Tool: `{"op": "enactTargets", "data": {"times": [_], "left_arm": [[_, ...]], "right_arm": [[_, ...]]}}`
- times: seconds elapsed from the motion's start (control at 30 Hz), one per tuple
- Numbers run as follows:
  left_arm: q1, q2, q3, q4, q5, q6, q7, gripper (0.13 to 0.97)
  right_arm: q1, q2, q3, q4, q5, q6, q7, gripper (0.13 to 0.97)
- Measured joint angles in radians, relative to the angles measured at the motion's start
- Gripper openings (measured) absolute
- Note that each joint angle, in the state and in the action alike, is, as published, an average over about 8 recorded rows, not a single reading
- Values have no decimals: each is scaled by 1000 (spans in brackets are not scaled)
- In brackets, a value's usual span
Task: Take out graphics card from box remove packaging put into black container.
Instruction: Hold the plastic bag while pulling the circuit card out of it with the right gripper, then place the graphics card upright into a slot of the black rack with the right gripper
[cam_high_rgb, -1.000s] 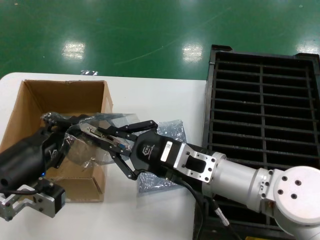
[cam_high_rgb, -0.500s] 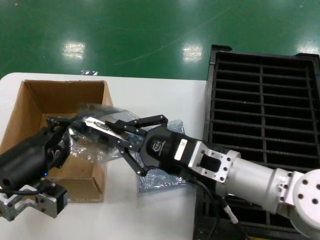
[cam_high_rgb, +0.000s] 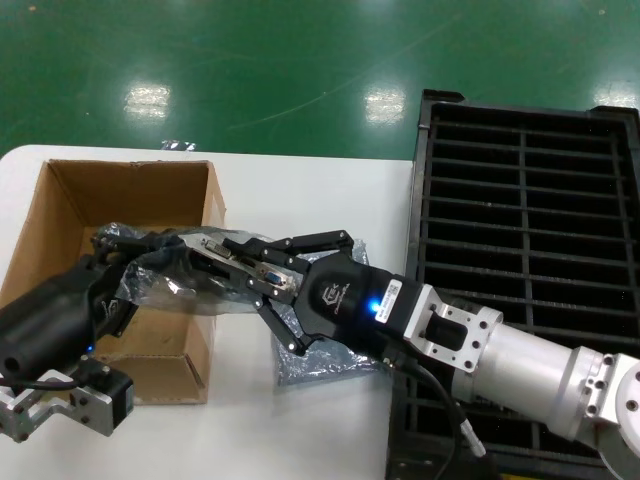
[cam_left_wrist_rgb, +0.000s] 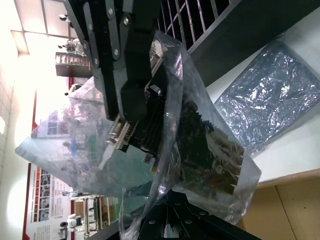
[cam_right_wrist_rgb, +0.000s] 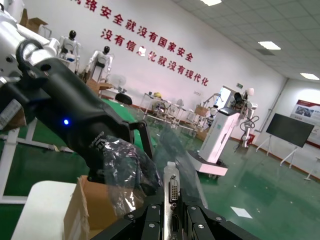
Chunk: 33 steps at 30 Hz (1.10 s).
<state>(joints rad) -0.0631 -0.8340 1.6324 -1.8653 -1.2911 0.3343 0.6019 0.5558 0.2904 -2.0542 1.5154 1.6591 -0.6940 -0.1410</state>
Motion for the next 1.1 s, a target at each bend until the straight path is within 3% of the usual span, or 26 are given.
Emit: {"op": "enactTargets", "data": {"times": [0.33, 0.73, 0.9, 1.1], "left_arm": [[0, 0, 0, 0, 0, 0, 0, 138], [0, 0, 0, 0, 0, 0, 0, 138], [0, 0, 0, 0, 0, 0, 0, 138], [0, 0, 0, 0, 0, 0, 0, 138]], "right_arm": [[-27, 27, 1, 107, -6, 14, 49, 183], [-93, 177, 70, 354, -80, 65, 269, 183], [-147, 263, 157, 457, -34, 78, 328, 183], [-232, 347, 300, 527, 98, 60, 313, 183]]}}
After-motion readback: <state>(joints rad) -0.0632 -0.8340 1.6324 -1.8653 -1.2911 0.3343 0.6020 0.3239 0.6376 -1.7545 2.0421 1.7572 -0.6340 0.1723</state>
